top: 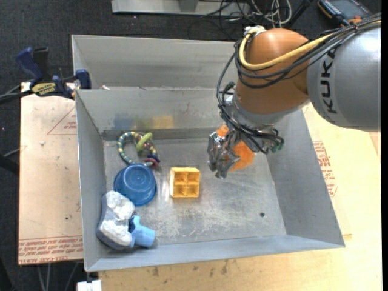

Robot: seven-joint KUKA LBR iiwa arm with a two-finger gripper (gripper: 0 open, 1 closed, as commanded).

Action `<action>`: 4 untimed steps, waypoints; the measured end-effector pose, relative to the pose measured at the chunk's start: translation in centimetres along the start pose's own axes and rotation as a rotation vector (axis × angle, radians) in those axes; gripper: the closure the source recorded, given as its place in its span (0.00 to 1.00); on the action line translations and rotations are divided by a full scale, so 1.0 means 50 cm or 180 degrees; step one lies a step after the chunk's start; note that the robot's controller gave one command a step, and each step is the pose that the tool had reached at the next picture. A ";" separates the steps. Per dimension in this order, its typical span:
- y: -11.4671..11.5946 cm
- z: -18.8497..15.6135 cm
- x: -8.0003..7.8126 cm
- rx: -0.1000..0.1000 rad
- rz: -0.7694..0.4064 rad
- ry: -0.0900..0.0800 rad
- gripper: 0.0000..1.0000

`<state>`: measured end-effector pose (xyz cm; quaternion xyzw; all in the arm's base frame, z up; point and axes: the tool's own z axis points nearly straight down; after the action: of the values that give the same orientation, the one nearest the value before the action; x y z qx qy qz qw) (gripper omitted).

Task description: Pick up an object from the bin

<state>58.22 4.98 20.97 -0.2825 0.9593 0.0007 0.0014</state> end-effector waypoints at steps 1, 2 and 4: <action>0.000 0.000 0.000 0.0000 0.0001 0.0000 1.00; -0.003 0.047 -0.008 0.0000 0.0103 0.0000 1.00; 0.022 0.045 -0.011 0.0000 0.0016 0.0001 1.00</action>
Offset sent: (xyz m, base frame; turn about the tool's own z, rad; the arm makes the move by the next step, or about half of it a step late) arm 0.0052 0.0008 -0.0347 0.0481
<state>58.10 6.22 18.71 -0.2802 0.9599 0.0006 0.0012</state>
